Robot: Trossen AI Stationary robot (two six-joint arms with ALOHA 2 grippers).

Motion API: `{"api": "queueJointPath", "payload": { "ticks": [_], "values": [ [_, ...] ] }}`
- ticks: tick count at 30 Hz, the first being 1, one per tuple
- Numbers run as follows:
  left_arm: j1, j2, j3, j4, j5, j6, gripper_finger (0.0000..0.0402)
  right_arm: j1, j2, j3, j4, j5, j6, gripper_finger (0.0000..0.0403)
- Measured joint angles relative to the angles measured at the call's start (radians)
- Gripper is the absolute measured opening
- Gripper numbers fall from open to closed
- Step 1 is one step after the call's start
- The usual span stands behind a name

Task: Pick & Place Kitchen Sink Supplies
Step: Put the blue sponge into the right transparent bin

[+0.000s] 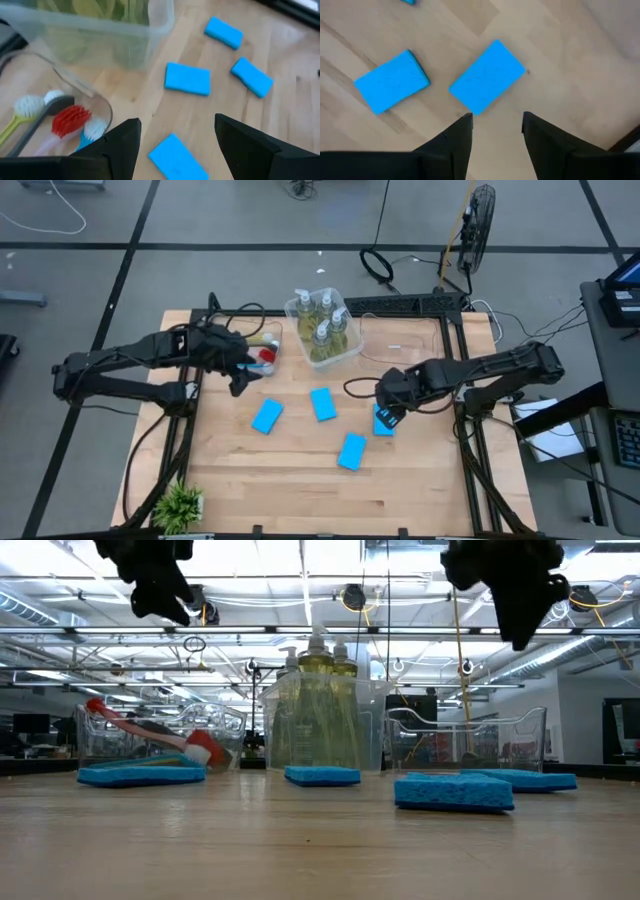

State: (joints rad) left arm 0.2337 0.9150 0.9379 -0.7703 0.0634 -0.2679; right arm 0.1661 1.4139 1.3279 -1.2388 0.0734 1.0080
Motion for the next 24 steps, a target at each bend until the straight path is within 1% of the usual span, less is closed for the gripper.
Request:
{"api": "queueJointPath", "payload": {
  "ticks": [4, 8, 13, 18, 21, 24],
  "values": [
    [-0.029, 0.0, 0.0, 0.026, -0.041, -0.029, 0.0257, 0.0, -0.006, -0.049, 0.003, -0.032, 0.07, 0.0166],
    [-0.048, 0.0, 0.0, 0.026, -0.064, -0.074, 0.0257, 0.0, -0.024, -0.146, 0.08, -0.082, 0.138, 0.0181],
    [-0.064, 0.0, 0.0, 0.026, -0.066, -0.088, 0.0257, 0.006, -0.056, -0.299, 0.262, -0.103, 0.228, 0.0209],
    [-0.066, 0.0, 0.0, 0.027, -0.076, -0.102, 0.0257, 0.005, -0.099, -0.441, 0.482, -0.101, 0.268, 0.024],
    [-0.066, 0.0, 0.0, 0.027, -0.09, -0.104, 0.0257, 0.005, -0.116, -0.517, 0.561, -0.103, 0.299, 0.0255],
    [-0.066, 0.0, 0.0, 0.027, -0.091, -0.104, 0.0257, 0.004, -0.121, -0.58, 0.618, -0.103, 0.338, 0.026]
  ]
}}
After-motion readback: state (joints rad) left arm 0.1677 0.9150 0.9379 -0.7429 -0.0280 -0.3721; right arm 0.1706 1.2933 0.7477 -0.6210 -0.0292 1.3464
